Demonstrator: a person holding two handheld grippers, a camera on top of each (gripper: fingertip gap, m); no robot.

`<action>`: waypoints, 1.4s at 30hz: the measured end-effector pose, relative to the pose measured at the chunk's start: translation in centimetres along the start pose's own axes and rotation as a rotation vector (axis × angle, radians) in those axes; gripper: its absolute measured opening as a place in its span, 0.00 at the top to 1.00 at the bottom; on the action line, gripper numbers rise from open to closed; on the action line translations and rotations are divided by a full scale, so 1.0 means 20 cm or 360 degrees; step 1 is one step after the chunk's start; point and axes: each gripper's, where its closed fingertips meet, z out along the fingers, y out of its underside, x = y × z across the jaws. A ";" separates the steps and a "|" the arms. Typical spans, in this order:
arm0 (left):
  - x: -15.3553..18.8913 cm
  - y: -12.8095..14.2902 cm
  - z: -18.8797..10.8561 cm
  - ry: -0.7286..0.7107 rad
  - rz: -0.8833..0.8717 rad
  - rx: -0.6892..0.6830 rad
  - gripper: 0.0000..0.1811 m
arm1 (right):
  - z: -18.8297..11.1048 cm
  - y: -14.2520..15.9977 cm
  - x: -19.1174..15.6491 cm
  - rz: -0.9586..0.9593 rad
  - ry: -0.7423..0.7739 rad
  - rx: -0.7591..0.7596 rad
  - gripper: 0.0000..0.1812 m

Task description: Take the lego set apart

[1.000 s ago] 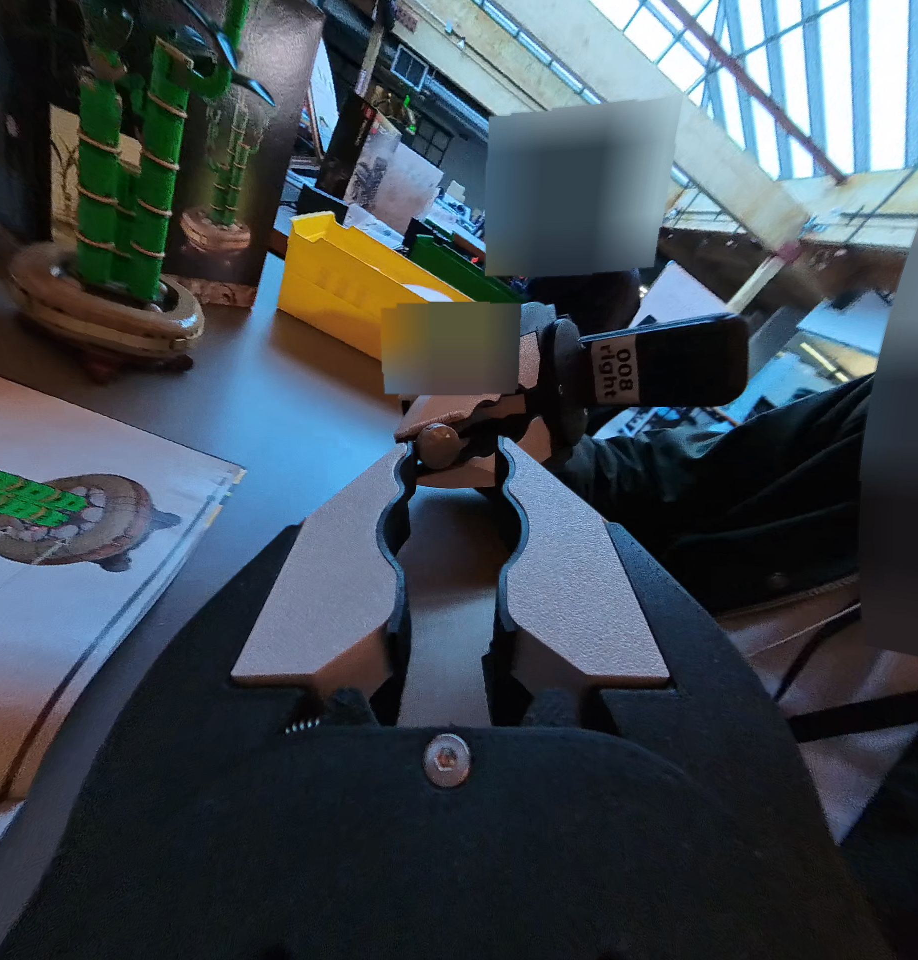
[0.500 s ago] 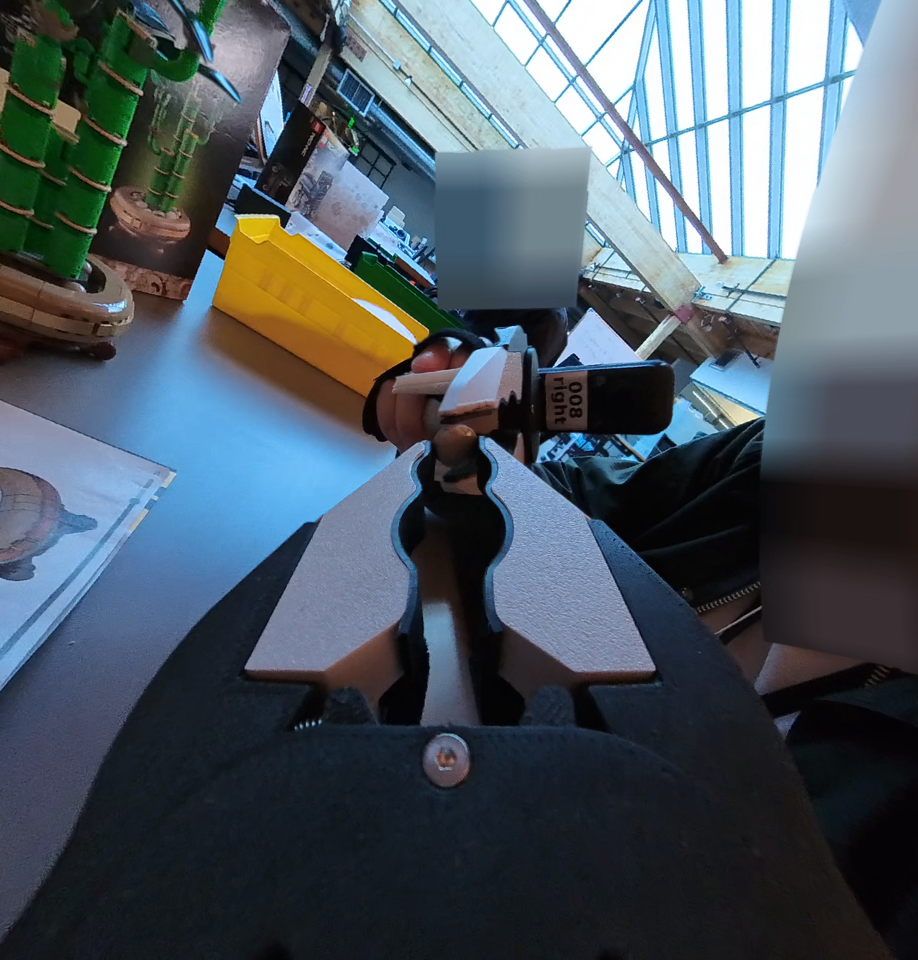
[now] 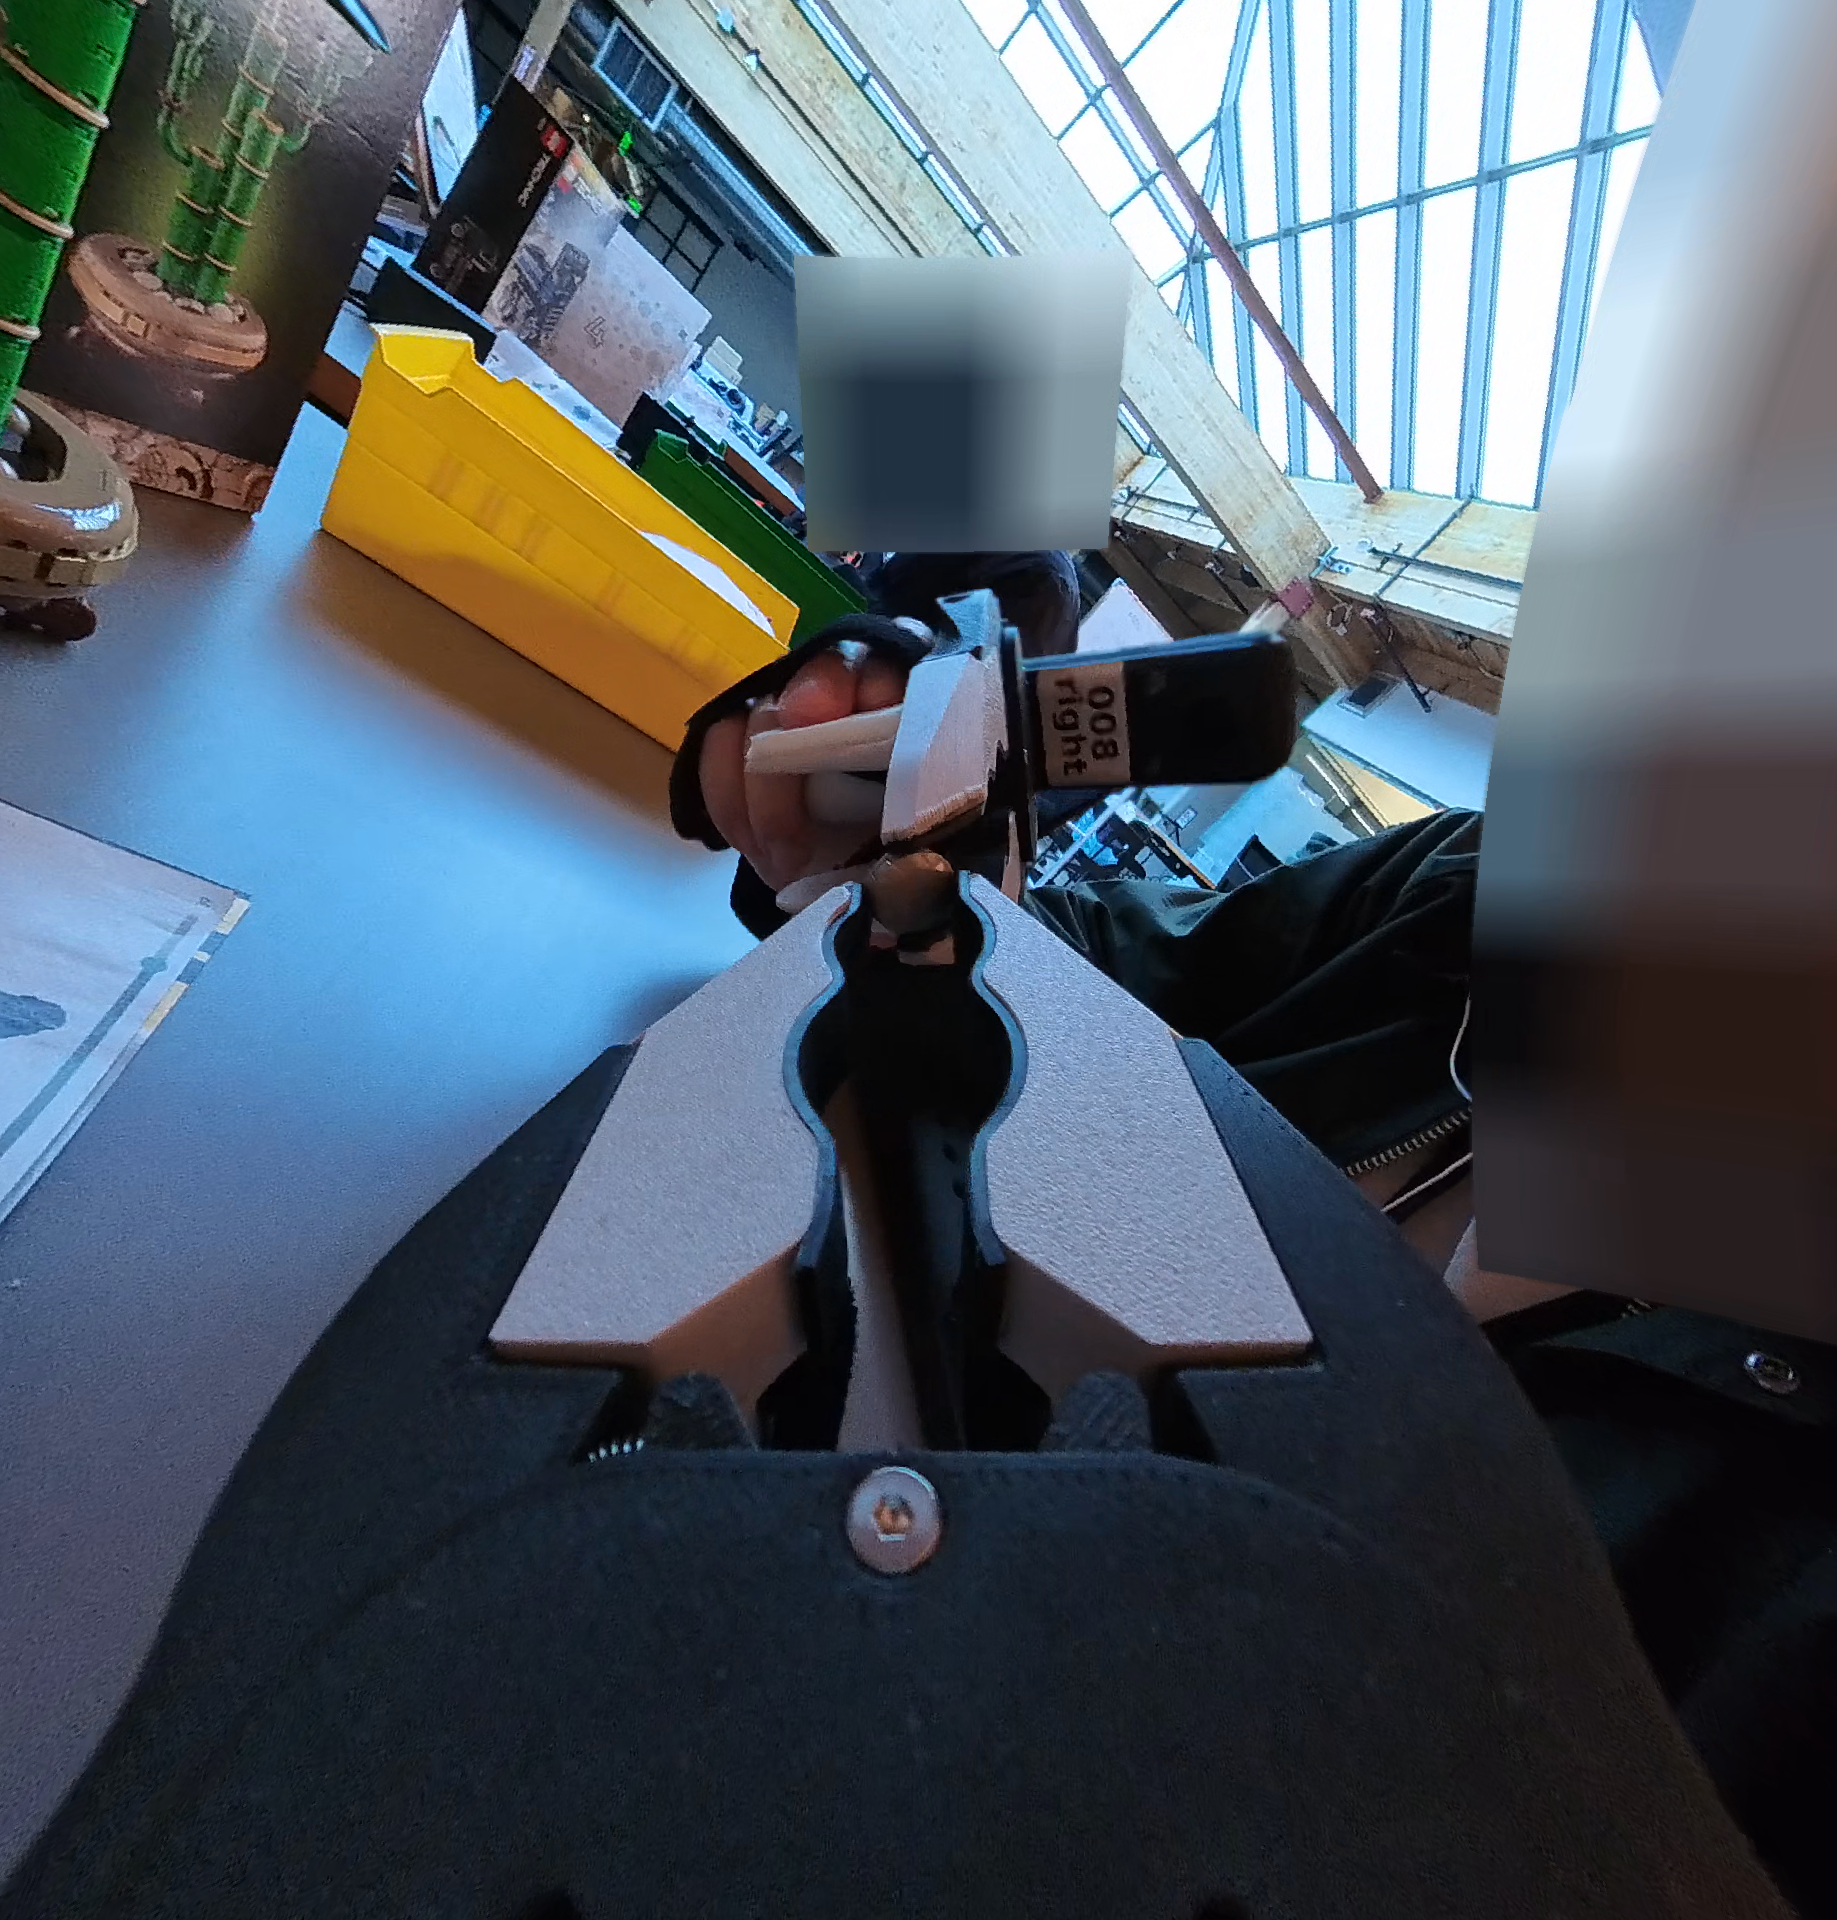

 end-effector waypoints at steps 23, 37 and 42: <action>-0.11 0.02 -0.04 -0.0390 0.0298 -0.0112 0.92 | 0.01 0.13 -0.02 0.0331 -0.0185 -0.0182 0.92; -0.15 0.07 -0.05 -0.0476 0.0340 -0.0234 0.92 | 0.03 0.18 -0.07 0.0301 -0.0249 -0.0287 0.92; -0.14 0.06 -0.05 -0.0525 0.0501 -0.0251 0.92 | 0.03 0.16 -0.06 0.0314 -0.0234 -0.0244 0.91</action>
